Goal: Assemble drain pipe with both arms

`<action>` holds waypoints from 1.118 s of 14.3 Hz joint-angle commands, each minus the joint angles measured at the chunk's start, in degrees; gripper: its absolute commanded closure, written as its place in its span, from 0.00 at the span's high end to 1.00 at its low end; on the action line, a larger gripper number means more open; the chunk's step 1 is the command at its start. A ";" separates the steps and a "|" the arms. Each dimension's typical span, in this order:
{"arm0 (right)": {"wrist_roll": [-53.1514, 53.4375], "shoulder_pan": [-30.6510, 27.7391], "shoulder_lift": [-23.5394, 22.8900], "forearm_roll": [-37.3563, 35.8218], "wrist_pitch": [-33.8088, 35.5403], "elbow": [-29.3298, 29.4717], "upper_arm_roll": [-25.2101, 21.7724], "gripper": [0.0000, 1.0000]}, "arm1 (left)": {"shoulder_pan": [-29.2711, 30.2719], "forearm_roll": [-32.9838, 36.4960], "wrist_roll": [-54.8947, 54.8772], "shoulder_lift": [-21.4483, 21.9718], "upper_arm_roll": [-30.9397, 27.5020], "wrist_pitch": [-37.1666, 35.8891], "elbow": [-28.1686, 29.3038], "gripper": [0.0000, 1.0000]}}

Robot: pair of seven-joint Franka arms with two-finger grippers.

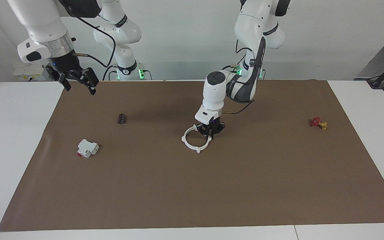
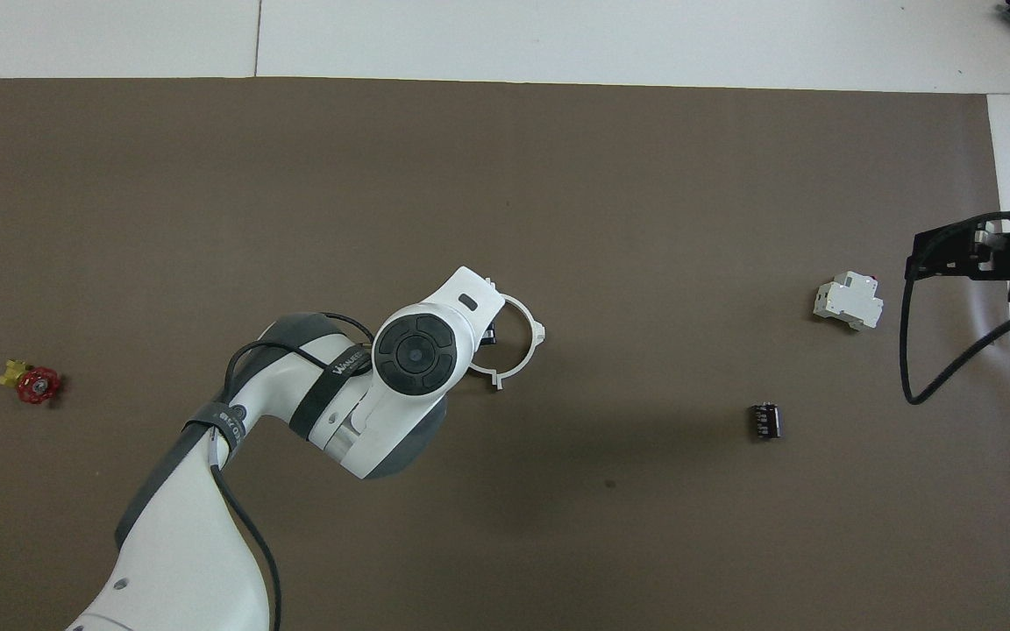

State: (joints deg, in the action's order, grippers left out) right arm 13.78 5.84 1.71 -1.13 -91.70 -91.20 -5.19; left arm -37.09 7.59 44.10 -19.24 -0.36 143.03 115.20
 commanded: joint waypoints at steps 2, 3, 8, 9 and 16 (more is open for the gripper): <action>-1.30 -0.47 0.22 0.95 0.82 0.06 0.36 1.00 | -1.31 1.11 1.17 -0.71 -0.79 -2.23 -0.15 0.00; -1.21 -0.39 0.22 0.95 0.82 0.06 0.36 1.00 | -1.31 1.03 1.17 -0.62 -0.87 -2.84 -0.24 0.00; -1.30 -0.39 0.22 0.95 0.73 0.06 0.36 1.00 | -1.40 1.02 1.34 -0.54 -0.79 -4.07 -0.42 0.00; -1.21 -0.47 0.22 0.95 0.82 0.06 0.36 1.00 | -1.40 1.02 1.34 -0.54 -0.79 -4.17 -0.42 0.00; -1.30 -0.39 0.22 1.04 0.73 0.06 0.36 1.00 | -1.84 1.02 1.34 -0.45 -0.79 -4.43 -0.42 0.00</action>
State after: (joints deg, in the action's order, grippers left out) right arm 13.78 5.88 1.71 -1.13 -91.70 -91.20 -5.06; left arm -37.39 7.59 44.18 -19.25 -0.29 140.59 114.60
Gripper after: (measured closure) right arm 0.000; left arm 0.797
